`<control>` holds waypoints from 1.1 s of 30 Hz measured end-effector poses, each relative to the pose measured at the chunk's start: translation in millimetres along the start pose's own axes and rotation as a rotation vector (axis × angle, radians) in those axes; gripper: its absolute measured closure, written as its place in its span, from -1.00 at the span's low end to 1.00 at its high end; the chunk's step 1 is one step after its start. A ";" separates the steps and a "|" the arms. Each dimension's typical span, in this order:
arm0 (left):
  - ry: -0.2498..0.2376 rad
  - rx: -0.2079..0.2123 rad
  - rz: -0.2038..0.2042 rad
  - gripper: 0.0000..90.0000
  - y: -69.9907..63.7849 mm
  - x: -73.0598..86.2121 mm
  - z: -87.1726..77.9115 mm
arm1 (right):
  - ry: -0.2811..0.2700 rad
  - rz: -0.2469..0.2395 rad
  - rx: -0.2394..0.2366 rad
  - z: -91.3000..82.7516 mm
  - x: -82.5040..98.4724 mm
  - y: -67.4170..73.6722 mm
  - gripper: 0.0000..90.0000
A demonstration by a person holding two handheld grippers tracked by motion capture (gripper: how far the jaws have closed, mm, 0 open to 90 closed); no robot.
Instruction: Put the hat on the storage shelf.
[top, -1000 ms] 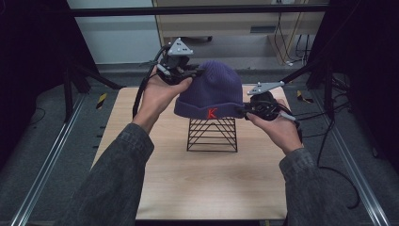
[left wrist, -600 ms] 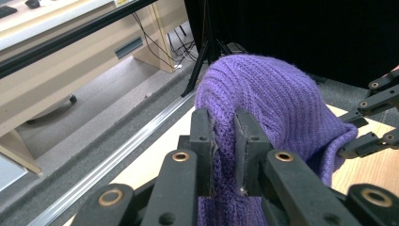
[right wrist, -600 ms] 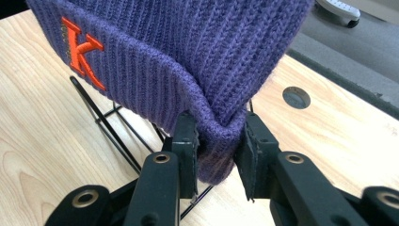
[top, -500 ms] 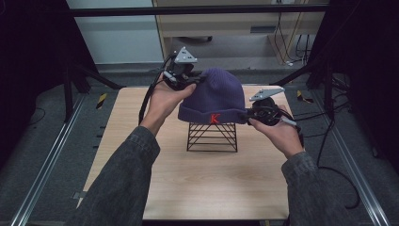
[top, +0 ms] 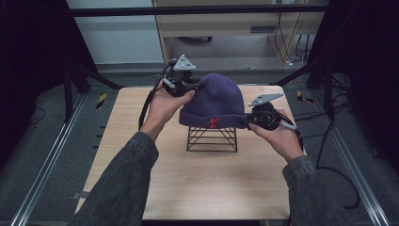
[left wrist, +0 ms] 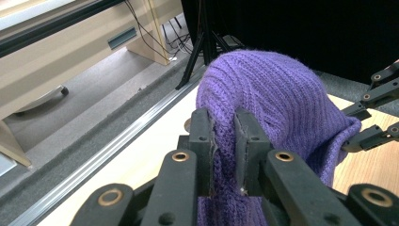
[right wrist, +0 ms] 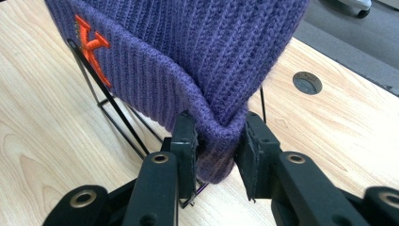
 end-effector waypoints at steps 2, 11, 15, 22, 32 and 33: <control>-0.004 0.002 -0.003 0.75 -0.6 0.7 -0.1 | 0.002 0.001 -0.001 -0.4 0.1 0.2 0.55; -0.003 0.001 0.010 0.75 -5.8 0.4 -2.9 | 0.001 -0.004 -0.005 0.7 2.4 4.0 0.54; -0.012 0.006 0.008 0.75 -8.1 2.6 -2.9 | 0.003 0.005 -0.009 3.2 5.5 5.1 0.53; -0.011 0.005 0.008 0.75 -8.6 5.6 -4.7 | 0.000 -0.002 -0.011 3.3 6.2 6.1 0.53; -0.009 0.006 0.010 0.75 -9.0 9.6 -6.7 | 0.003 0.004 -0.019 5.4 8.8 8.2 0.51; -0.009 0.006 0.013 0.75 -9.5 9.6 -6.7 | 0.004 0.004 -0.020 5.9 9.3 8.3 0.51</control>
Point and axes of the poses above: each handheld gripper's, and its own axes: z roughly forward along the jaws, x roughly out of its underside, y roughly to its left, the point moved 7 cm from there along z, roughly forward along the jaws, and after that the axes turned 12 degrees about x, right-handed, at the moved point
